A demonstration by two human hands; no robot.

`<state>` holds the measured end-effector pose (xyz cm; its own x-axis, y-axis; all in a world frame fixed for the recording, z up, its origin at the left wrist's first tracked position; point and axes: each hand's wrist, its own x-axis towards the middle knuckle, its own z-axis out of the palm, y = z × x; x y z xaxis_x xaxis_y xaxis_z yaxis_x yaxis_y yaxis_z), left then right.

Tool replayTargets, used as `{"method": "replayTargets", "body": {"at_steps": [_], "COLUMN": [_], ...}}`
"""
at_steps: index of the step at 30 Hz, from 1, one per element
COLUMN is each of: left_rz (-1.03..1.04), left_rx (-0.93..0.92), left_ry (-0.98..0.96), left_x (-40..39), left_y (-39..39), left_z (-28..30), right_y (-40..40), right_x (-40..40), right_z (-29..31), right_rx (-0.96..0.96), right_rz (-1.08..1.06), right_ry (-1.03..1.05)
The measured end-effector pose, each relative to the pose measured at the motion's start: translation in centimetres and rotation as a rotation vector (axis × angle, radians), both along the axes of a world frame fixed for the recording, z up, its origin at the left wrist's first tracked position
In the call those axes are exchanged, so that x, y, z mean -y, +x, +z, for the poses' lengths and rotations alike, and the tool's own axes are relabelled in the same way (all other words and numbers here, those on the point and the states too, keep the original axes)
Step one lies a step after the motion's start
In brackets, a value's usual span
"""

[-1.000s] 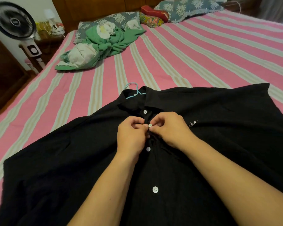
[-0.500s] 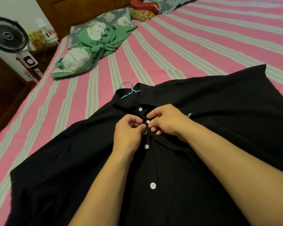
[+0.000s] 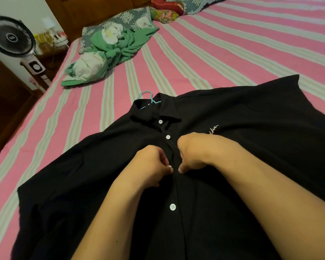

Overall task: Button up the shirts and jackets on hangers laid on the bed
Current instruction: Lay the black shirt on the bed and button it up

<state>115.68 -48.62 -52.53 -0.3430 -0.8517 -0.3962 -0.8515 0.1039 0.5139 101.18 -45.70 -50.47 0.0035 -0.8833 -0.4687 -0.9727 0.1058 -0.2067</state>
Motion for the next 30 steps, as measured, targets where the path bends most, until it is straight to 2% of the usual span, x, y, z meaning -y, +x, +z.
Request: {"method": "replayTargets", "body": {"at_steps": [4,10,20,25,27,30], "left_rz": [-0.002,0.017,0.077,0.147,0.185,0.237], "left_rx": [0.013,-0.005,-0.105,-0.167,-0.210,-0.333], "left_ry": [0.025,0.099,0.233,0.296,0.333,0.370], "left_x": [0.3,0.4,0.6,0.1,-0.4,-1.4], "left_y": [0.0,0.2,0.2,0.7,1.1,2.0], "left_z": [-0.2,0.3,0.7,0.4,0.9,1.5], "right_y": [-1.2,-2.4,-3.5,-2.1,-1.1,0.1], "right_x": [0.2,0.3,0.0,0.2,-0.6,-2.1], "right_z": [0.3,0.3,-0.4,0.8,0.7,0.1], "right_rx": [0.058,0.491,0.730,0.652,0.620,0.691], "right_rz": [-0.078,-0.350,-0.462,-0.596,-0.661,-0.780], "right_ry": [0.027,0.167,0.218,0.271,0.224,0.113]}}
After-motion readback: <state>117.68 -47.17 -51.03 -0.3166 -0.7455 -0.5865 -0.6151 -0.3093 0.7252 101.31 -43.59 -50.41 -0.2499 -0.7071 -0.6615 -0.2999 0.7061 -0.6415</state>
